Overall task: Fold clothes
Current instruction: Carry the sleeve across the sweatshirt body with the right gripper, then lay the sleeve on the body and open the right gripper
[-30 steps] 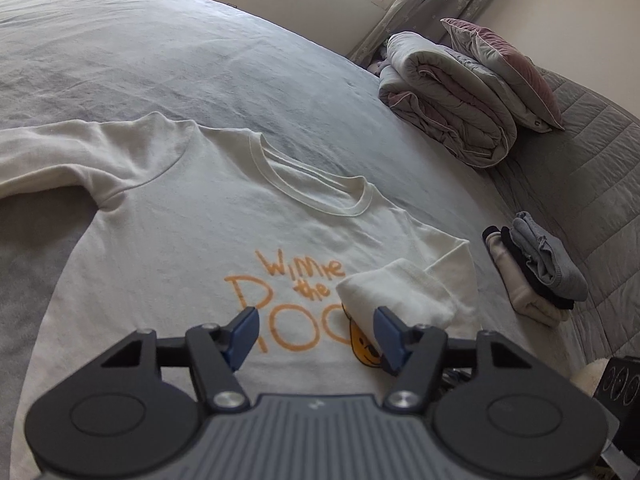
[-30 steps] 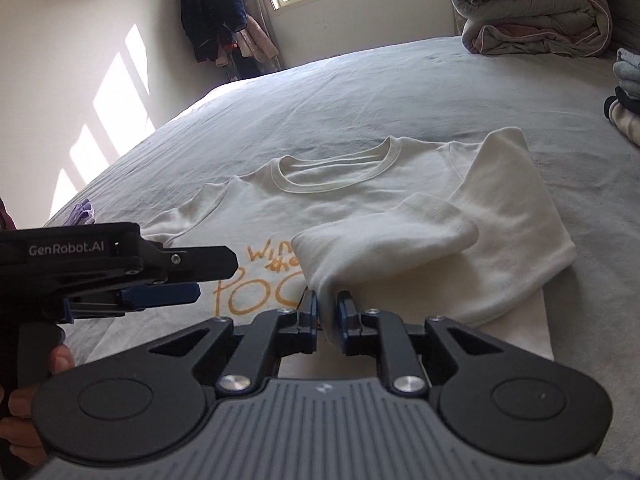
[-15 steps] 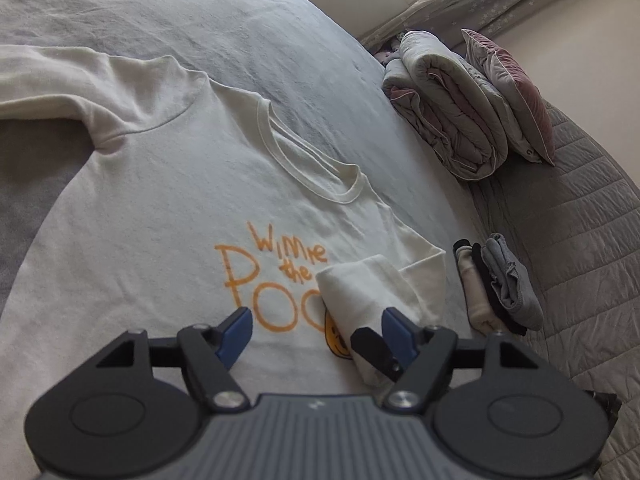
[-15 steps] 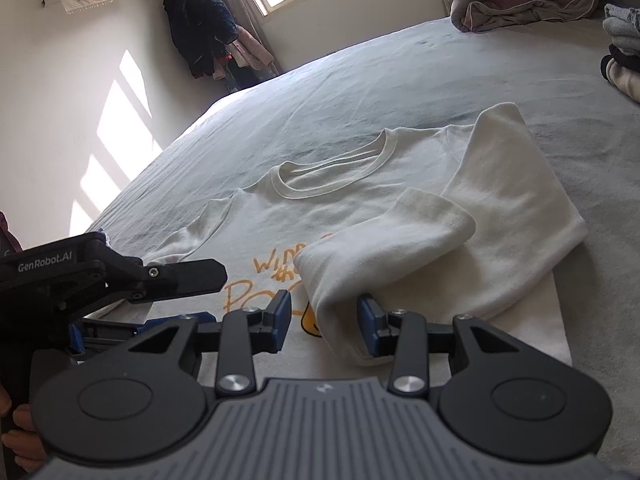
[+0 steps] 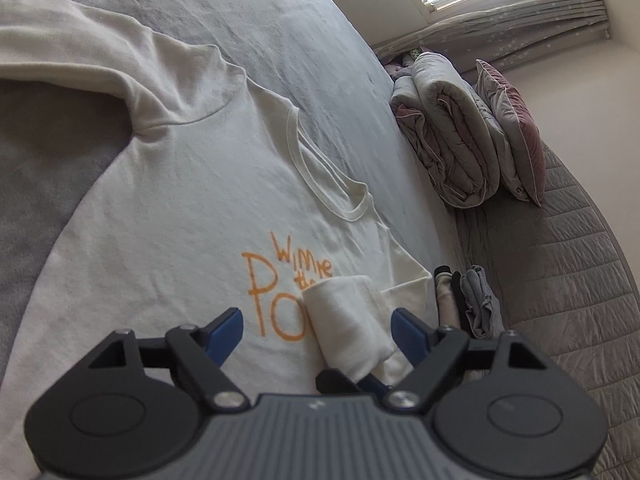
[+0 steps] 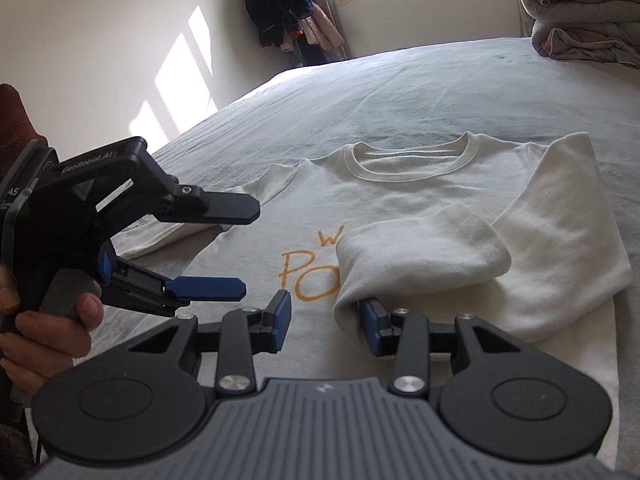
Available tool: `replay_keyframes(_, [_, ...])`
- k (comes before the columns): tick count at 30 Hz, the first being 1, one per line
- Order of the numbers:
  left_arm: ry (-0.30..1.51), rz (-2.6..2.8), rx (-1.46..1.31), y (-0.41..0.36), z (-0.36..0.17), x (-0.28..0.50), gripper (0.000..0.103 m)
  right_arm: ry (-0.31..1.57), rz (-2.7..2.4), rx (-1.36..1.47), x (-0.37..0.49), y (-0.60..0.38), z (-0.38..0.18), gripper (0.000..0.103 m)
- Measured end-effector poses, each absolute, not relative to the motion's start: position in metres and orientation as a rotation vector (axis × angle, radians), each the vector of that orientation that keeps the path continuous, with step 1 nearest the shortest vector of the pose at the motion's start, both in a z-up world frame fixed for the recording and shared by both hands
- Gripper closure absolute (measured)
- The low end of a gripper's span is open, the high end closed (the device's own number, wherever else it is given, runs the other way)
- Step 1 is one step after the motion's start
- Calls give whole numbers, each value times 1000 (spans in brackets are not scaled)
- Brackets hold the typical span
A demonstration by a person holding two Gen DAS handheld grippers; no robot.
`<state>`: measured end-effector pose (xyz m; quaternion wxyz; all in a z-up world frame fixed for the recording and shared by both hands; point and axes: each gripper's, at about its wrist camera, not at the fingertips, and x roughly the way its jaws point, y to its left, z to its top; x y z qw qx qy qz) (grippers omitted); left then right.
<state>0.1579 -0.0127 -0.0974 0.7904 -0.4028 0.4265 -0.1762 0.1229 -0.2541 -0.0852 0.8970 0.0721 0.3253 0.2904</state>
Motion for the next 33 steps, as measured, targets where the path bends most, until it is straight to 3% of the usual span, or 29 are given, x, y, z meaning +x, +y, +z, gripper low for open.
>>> replay_keyframes(7, [923, -423, -861, -26, -98, 160, 22, 637, 686, -113, 105, -230, -80, 60])
replay_keyframes(20, [933, -423, -881, -25, -101, 157, 22, 662, 659, 136, 125, -254, -81, 59])
replay_keyframes(33, [920, -401, -917, -4, -98, 143, 22, 634, 833, -202, 93, -216, -84, 57])
